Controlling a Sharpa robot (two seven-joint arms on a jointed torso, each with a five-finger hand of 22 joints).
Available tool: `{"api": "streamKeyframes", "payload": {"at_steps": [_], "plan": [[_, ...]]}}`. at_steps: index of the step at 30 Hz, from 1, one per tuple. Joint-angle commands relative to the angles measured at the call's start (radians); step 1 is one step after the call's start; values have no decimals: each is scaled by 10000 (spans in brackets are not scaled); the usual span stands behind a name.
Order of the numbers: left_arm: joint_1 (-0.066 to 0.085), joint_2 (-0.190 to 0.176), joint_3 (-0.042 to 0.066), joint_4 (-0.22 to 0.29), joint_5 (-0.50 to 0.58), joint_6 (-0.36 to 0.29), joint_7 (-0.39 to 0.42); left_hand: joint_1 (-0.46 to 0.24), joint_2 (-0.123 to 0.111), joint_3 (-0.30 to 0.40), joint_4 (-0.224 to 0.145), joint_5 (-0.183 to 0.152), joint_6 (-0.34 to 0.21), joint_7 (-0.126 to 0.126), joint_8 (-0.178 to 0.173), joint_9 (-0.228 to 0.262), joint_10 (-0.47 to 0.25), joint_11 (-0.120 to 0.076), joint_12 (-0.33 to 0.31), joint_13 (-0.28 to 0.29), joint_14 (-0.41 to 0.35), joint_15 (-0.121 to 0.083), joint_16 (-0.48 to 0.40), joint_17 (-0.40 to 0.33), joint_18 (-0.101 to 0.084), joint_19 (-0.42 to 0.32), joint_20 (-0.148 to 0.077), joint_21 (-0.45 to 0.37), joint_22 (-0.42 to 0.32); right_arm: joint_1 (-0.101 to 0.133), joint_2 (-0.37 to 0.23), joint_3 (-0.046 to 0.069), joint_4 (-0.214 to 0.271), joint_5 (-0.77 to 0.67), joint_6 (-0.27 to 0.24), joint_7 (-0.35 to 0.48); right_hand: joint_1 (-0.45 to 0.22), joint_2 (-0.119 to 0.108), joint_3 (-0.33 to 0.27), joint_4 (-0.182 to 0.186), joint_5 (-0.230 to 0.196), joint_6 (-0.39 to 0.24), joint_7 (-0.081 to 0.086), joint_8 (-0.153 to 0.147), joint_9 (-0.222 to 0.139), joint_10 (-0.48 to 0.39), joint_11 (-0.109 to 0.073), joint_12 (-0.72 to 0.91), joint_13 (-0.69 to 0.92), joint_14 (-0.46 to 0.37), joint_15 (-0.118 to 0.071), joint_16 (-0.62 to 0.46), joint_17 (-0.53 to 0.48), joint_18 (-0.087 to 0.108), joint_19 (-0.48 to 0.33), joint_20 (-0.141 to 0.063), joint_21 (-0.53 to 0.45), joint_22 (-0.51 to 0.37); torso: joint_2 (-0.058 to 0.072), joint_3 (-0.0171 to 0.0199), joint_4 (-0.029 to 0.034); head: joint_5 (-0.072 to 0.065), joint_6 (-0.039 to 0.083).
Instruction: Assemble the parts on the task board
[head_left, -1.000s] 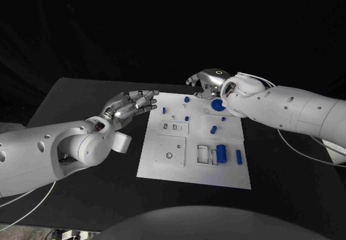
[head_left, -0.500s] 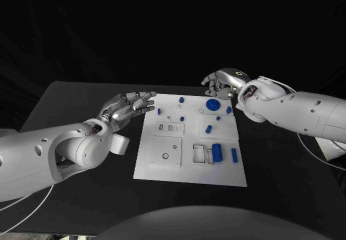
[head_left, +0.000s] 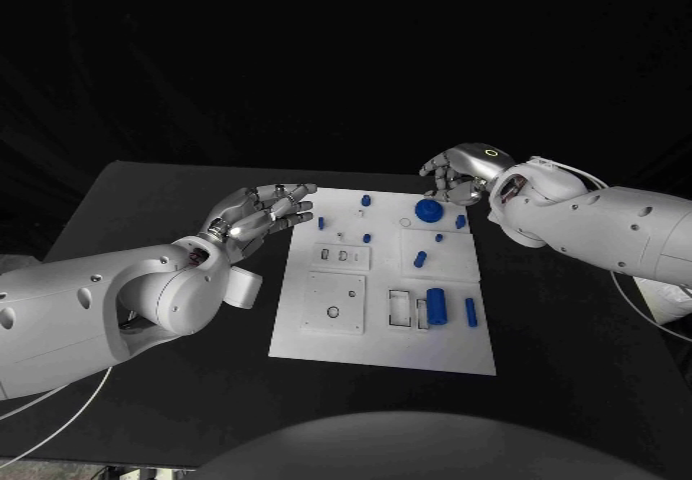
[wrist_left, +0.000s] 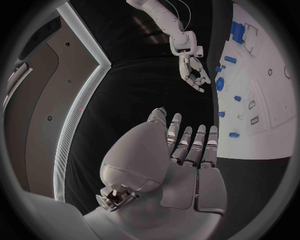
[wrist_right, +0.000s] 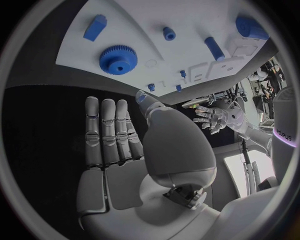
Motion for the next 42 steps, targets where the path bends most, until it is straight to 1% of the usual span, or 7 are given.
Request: {"api": "streamKeyframes", "payload": {"at_steps": [1, 3, 6, 10, 16, 25, 42], "plan": [[3, 25, 6, 10, -84, 210, 38, 104, 32, 69, 13, 61, -35, 71, 69, -4, 37, 47, 46, 2, 62, 25, 35, 9, -138, 62, 22, 36, 4, -43, -11, -8, -9, -588, 1304, -736, -269, 150, -338, 12, 35, -340, 16, -10, -28, -796, 222, 1533, 1469, 78, 236, 1171, 2119, 16, -402, 219, -320, 86, -4, 2, 12, -5, 1], [3, 27, 6, 5, -87, 214, 29, 104, 32, 69, 13, 61, -35, 71, 69, -4, 37, 47, 46, 2, 62, 25, 35, 9, -138, 62, 22, 36, 4, -63, -25, -8, -5, -628, 1369, -774, -327, 201, -646, -133, 381, -192, 54, 108, 213, 1605, 410, 4945, 4390, 1971, 334, 2826, 4911, 49, -472, 364, -43, 616, -4, 3, 12, -15, 1], [3, 27, 6, -6, -89, 214, 22, 104, 32, 69, 13, 61, -35, 71, 69, -4, 37, 47, 46, 2, 62, 25, 35, 9, -138, 62, 22, 36, 4, -85, -44, -8, 2, -735, 1404, -771, -395, 180, -934, -331, 822, 3, 72, 317, 903, 4657, 584, 7088, 6220, 4667, 565, 3979, 7113, -118, 336, 497, 1670, 1939, -8, 2, 4, 12, 1], [2, 35, 6, -24, -97, 219, 23, 104, 32, 69, 13, 61, -35, 71, 69, -4, 37, 47, 46, 2, 62, 25, 35, 9, -138, 62, 22, 36, 4, -103, -75, -7, 43, -957, 1597, -805, -495, 166, -1079, -386, 1036, 64, 83, 509, 1638, 6598, 709, 7845, 6913, 6569, 700, 4432, 8114, -299, 1077, 589, 3133, 2311, -11, 4, 4, 20, 1], [-4, 47, 5, -40, -120, 234, 16, 124, 42, 86, 12, 66, -39, 72, 75, -4, 32, 48, 47, 1, 65, 33, 42, 9, -138, 60, 23, 36, 2, -127, -152, -7, 134, -1111, 1790, -901, -559, 125, -1112, -415, 1562, 3, 170, 582, 2207, 6871, 785, 7930, 6992, 6914, 778, 4486, 8260, -338, 1182, 660, 3745, 2375, -24, 1, 9, 2, 1], [-19, 65, 5, -61, -126, 258, -4, 130, 45, 90, 12, 67, -39, 72, 77, -4, 30, 48, 47, 0, 66, 35, 45, 9, -138, 60, 23, 36, 2, -152, -197, -7, 172, -1124, 1760, -938, -513, 81, -794, -582, 3159, -78, 257, 560, 2806, 7035, 854, 7970, 7032, 7108, 851, 4512, 8328, -320, 1183, 758, 4252, 2406, -26, 3, 19, -22, 1], [-33, 95, 5, -81, -130, 309, -110, 150, 60, 110, 16, 73, -47, 80, 83, -6, 31, 60, 59, 1, 75, 43, 65, 10, -139, 49, 23, 30, -2, -159, 0, -6, 45, -884, 1471, -934, -579, 100, -530, -616, 3334, -501, 277, 212, 2744, 7069, 871, 7978, 7040, 7128, 862, 4515, 8334, -325, 1251, 810, 4509, 2436, -37, -8, 37, -24, 1]]}}
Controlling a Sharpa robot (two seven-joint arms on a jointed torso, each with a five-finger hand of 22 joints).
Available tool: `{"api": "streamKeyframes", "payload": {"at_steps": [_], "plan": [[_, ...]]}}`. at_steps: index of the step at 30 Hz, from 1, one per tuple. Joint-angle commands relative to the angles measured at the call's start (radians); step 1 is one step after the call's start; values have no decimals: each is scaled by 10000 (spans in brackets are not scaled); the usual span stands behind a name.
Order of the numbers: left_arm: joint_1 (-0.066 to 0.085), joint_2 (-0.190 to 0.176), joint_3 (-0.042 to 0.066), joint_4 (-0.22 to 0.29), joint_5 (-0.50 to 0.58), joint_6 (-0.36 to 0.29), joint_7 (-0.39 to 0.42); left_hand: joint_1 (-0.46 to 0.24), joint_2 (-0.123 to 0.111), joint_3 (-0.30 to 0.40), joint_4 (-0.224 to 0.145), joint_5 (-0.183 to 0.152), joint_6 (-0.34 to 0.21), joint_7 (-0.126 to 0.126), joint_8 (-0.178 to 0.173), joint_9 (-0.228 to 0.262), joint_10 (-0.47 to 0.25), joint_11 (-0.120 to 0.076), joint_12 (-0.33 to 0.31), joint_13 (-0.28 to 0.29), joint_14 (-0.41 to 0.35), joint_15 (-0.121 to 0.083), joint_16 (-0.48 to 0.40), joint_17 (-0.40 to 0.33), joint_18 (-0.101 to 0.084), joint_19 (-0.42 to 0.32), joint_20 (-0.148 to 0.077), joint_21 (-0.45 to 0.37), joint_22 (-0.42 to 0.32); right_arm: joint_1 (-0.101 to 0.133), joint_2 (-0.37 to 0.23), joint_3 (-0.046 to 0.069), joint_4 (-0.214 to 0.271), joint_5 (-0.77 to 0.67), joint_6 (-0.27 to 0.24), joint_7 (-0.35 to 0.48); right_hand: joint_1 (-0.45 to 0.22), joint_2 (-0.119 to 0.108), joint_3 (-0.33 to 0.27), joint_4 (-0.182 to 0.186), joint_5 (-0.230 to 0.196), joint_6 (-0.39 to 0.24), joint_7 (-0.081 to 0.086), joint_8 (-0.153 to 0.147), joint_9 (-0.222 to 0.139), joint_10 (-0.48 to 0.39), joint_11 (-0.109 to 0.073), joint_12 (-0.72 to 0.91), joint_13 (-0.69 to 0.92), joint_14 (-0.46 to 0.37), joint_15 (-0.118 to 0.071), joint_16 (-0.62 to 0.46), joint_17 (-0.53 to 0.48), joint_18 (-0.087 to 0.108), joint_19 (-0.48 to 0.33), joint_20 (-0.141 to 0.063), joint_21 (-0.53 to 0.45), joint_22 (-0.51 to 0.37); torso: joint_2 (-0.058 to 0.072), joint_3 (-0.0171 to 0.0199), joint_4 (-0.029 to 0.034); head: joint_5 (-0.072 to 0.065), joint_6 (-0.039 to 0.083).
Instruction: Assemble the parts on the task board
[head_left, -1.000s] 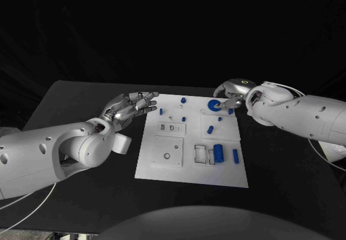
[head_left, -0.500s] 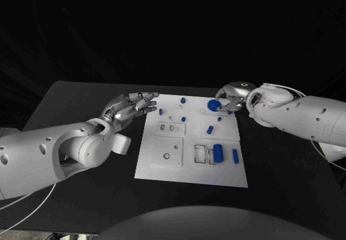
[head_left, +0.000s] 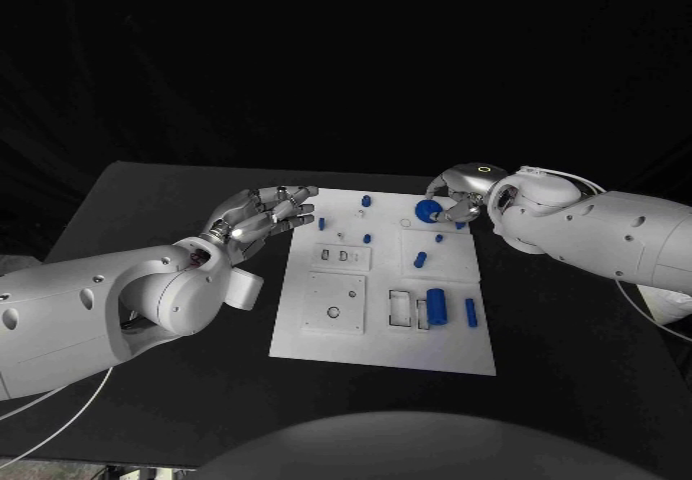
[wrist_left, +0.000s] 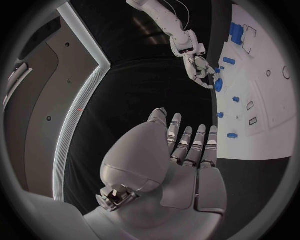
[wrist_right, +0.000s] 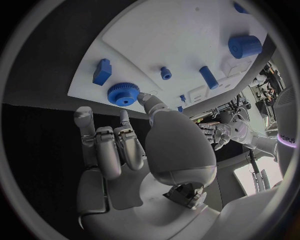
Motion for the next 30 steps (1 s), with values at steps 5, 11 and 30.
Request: {"api": "streamKeyframes", "payload": {"at_steps": [5, 11, 30], "plan": [[0, 29, 6, 8, -57, 220, -23, 105, 9, 63, 14, 37, -49, 84, 43, -5, 34, 65, 66, 3, 40, 10, 68, 13, -139, 47, 23, 30, -1, -15, 144, -2, -183, 71, 81, -96, -142, -6, 113, 40, -149, -244, 33, -213, -143, 417, 108, -11, 2471, 1057, 113, 34, 2630, -138, -102, 66, 52, 926, -2, 0, 5, 1, 1], [0, 40, 6, 12, -81, 247, -54, 105, 9, 63, 14, 37, -49, 84, 43, -5, 34, 65, 66, 3, 40, 10, 68, 13, -139, 47, 23, 30, -1, -40, 268, -2, -309, 77, 243, -159, -169, 5, 126, 52, -153, -279, 54, -247, -182, 331, 114, -29, 2449, 1057, 119, 34, 2630, -133, -135, 72, 47, 919, -2, 0, 6, 1, 1], [-2, 63, 6, 10, -165, 317, -33, 128, 15, 80, 10, 45, -52, 90, 50, -6, 40, 74, 81, 5, 50, 18, 86, 15, -139, 53, 23, 36, 0, -130, 440, -1, -713, -61, 545, -334, -356, -42, 138, 94, -209, 119, 285, -76, -141, 71, 61, -89, 2382, 939, 88, 15, 2595, -109, -272, 104, 54, 893, -9, 0, 15, -21, 1]]}}
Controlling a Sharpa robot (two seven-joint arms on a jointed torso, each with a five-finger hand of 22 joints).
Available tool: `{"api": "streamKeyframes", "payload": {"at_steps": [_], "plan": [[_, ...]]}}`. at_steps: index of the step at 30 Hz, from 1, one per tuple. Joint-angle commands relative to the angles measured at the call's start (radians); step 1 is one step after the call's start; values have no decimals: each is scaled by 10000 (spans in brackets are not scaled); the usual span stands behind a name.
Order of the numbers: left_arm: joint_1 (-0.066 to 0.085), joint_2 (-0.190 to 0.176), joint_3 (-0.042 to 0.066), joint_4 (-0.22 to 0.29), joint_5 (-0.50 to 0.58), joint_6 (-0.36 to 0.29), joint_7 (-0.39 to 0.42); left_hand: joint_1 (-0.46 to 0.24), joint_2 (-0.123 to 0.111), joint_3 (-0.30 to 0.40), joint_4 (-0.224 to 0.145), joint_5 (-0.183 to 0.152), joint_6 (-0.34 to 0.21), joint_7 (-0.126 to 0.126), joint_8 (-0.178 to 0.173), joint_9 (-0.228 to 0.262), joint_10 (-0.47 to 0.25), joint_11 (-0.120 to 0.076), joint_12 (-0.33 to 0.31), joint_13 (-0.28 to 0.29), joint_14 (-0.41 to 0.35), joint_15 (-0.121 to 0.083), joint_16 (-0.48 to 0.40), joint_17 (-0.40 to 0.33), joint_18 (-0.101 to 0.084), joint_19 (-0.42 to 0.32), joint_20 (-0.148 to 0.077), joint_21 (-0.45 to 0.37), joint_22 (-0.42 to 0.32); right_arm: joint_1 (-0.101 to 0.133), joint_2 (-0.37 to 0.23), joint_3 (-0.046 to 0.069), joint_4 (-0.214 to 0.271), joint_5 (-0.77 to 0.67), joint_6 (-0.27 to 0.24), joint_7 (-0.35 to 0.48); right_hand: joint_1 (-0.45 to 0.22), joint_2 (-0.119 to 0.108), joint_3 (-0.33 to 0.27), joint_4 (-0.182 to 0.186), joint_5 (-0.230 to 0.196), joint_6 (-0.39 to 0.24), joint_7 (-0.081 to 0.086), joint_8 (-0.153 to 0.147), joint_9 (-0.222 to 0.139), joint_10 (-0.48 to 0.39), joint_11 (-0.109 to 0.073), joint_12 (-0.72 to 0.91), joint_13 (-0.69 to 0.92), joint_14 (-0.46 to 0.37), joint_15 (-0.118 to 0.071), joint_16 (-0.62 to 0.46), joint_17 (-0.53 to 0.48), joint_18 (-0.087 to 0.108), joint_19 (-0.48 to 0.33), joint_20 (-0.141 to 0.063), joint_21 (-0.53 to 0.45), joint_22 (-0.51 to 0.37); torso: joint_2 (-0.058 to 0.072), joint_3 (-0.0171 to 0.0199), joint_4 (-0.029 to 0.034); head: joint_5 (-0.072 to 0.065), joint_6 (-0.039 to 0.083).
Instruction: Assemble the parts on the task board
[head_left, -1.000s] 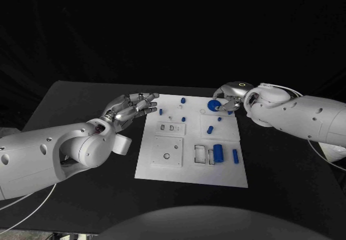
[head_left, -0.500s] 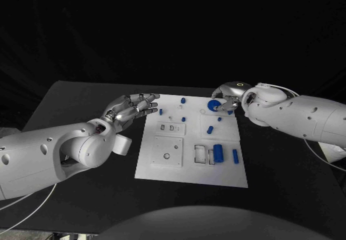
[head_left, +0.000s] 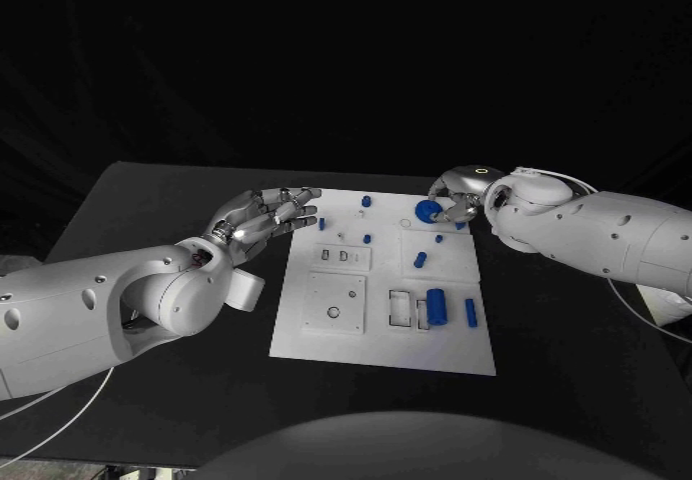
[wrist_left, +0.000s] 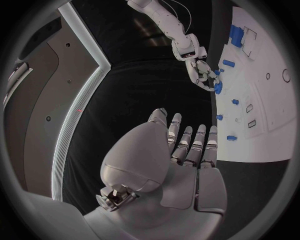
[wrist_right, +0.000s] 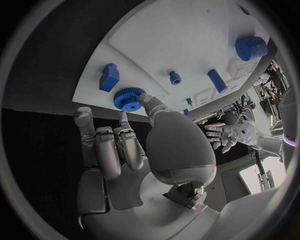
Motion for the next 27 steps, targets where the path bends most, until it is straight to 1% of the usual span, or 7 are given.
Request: {"api": "streamKeyframes", "payload": {"at_steps": [1, 5, 11, 14, 21, 27], "plan": [[2, 22, 7, 14, -90, 208, 52, 89, -24, 52, -18, 45, -52, 90, 50, -5, 2, 36, 12, 6, 50, 18, 26, 17, -140, 53, 23, 36, 2, -18, 22, -3, -37, -154, 279, -108, -72, -21, 44, -3, -29, 73, 9, 44, 19, 62, -15, -50, 2382, 928, 13, 13, 2594, -111, -70, 0, 7, 892, 3, 0, 9, -19, 1], [2, 32, 7, 7, -92, 219, 40, 89, -24, 52, -18, 45, -52, 90, 50, -5, 2, 36, 12, 6, 50, 18, 26, 17, -140, 53, 23, 36, 2, -27, 41, -2, -71, -166, 327, -106, -76, -17, 68, -13, 30, 150, 10, 93, 74, 26, -42, -60, 2372, 897, -10, 8, 2586, -105, -97, 5, 4, 886, -3, -1, 9, -20, 1], [0, 50, 7, -6, -93, 236, 34, 89, -24, 52, -18, 45, -52, 90, 50, -5, 2, 36, 12, 6, 50, 18, 26, 17, -140, 53, 23, 36, 2, -48, 98, -2, -136, -171, 355, -31, -37, 9, 210, -85, 331, 367, -25, 247, 307, 14, -176, -70, 2366, 868, -128, 3, 2577, -91, -172, 18, 10, 873, -7, 2, 8, -28, 1], [-1, 53, 7, -9, -93, 240, 29, 89, -24, 52, -18, 45, -52, 90, 50, -5, 2, 36, 12, 6, 50, 18, 26, 17, -140, 53, 23, 36, 2, -57, 129, -2, -153, -171, 354, 6, -30, 16, 240, -97, 369, 400, -43, 268, 342, 16, -200, -70, 2366, 853, -152, 0, 2573, -89, -184, 20, 11, 870, -5, 3, 10, -35, 1], [-4, 58, 7, -18, -93, 245, 16, 89, -24, 52, -18, 45, -52, 90, 50, -5, 2, 36, 12, 6, 50, 18, 26, 17, -140, 53, 23, 36, 2, -72, 176, -2, -175, -170, 413, 22, -12, -3, 276, -129, 300, 406, -88, 262, 364, 26, -228, -69, 2368, 821, -182, -6, 2564, -79, -251, 25, -22, 855, -1, -3, 16, -44, 1], [-4, 71, 7, -31, -94, 244, 1, 116, -15, 76, -15, 50, -56, 97, 62, -5, -3, 42, 17, 5, 63, 33, 50, 18, -141, 51, 24, 38, 0, -87, 179, -2, -196, -173, 385, 7, 37, 8, 356, -191, 270, 576, -156, 348, 462, 60, -298, -63, 2377, 829, -248, -5, 2567, -78, -271, 34, -14, 854, -4, -2, 15, -23, 1]]}}
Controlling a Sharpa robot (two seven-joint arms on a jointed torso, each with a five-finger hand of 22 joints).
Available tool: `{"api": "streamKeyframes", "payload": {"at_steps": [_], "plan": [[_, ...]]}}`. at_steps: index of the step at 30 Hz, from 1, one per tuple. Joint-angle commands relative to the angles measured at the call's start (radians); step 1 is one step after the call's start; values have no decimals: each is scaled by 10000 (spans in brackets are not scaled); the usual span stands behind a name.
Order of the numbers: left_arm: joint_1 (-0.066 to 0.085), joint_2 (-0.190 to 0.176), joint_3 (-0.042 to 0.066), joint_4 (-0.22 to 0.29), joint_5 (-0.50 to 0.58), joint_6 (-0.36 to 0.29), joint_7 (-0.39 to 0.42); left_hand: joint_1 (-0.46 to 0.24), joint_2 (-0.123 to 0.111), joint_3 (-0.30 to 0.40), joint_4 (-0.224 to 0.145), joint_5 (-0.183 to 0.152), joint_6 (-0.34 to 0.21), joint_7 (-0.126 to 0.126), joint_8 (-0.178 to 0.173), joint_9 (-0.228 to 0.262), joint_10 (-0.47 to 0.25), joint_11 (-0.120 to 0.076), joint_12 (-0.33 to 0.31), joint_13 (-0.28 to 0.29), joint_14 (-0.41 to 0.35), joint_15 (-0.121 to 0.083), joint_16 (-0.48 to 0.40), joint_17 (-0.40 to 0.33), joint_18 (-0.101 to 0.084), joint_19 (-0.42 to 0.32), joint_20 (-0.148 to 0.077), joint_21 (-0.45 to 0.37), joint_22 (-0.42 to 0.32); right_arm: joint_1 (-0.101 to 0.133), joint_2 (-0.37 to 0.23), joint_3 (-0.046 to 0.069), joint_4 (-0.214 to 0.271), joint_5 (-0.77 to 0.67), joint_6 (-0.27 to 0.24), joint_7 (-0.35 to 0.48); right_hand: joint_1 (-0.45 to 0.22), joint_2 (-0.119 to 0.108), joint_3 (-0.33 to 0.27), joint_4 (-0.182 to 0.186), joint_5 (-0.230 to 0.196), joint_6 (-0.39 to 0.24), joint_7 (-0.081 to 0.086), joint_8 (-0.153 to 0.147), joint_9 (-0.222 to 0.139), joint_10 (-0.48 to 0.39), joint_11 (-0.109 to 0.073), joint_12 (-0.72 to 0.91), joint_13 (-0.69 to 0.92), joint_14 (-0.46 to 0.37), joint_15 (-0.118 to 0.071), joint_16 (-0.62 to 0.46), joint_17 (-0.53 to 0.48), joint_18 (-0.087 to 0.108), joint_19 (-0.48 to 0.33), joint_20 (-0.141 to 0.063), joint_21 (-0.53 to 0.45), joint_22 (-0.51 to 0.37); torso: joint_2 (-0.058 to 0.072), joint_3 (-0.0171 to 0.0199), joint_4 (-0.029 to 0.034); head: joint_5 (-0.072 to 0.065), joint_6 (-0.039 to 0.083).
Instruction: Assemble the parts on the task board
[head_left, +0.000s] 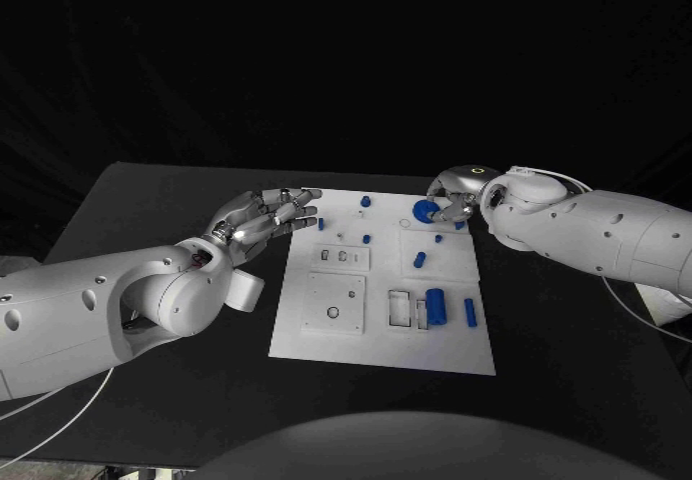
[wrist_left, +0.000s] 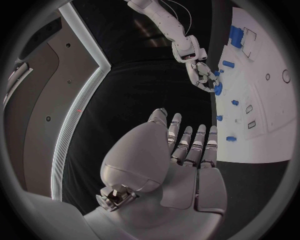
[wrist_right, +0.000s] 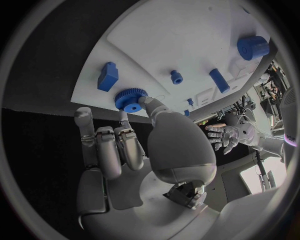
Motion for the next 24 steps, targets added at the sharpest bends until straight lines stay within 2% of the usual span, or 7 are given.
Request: {"api": "streamKeyframes", "payload": {"at_steps": [1, 7, 13, 19, 24], "plan": [[1, 26, 7, 10, -55, 184, 28, 117, -15, 50, 12, 50, -56, 97, 63, -6, -2, 42, 18, 5, 62, 33, 50, 12, -141, 51, 23, 38, 1, -63, 11, -31, -8, -153, 257, 18, 38, 13, 79, -16, -21, 124, -3, 61, 67, 61, -91, -22, 2379, 811, -96, -5, 2561, -79, -91, 1, -9, 848, 1, 0, 1, 24, 1], [0, 8, 7, 6, -55, 189, 15, 120, -14, 53, 13, 50, -58, 99, 64, -6, -2, 44, 20, 5, 68, 35, 58, 13, -142, 46, 24, 35, -1, -70, -42, -31, 43, -140, -102, 102, -25, -2, 117, -4, 168, 238, -74, 127, 182, 166, -137, 0, 2405, 934, -147, 16, 2596, -97, 14, 8, 84, 878, -5, 2, -7, 29, 1], [-2, -34, 7, 8, -55, 197, 5, 120, -14, 53, 13, 50, -58, 99, 64, -6, -2, 44, 20, 5, 68, 35, 58, 13, -142, 46, 24, 35, -1, -9, -320, -29, 515, -91, -486, 175, -96, -75, 173, 7, 472, 351, -129, 165, 286, 270, -168, 22, 2428, 1041, -184, 34, 2627, -125, 240, 8, 260, 931, -7, -1, 1, 96, 1], [-2, -43, 7, -5, -55, 207, -17, 126, -11, 59, 15, 51, -61, 105, 66, -7, 4, 51, 32, 7, 75, 40, 70, 14, -142, 51, 23, 39, 0, 235, -573, -26, 1170, -7, -724, 220, -154, -109, 183, 38, 527, 392, -131, 168, 311, 339, -161, 37, 2444, 1041, -183, 34, 2627, -142, 372, 4, 357, 961, -12, -4, 6, 98, 1], [-2, -49, 7, -10, -55, 223, -41, 128, -9, 62, 16, 52, -62, 107, 67, -7, 7, 53, 37, 7, 78, 42, 74, 15, -142, 52, 23, 41, 1, 419, -531, -24, 1533, 112, -685, 234, -167, -115, 188, 46, 535, 404, -130, 168, 316, 350, -158, 39, 2446, 1041, -181, 34, 2627, -144, 396, 2, 376, 966, -10, 3, 9, 113, 1]]}}
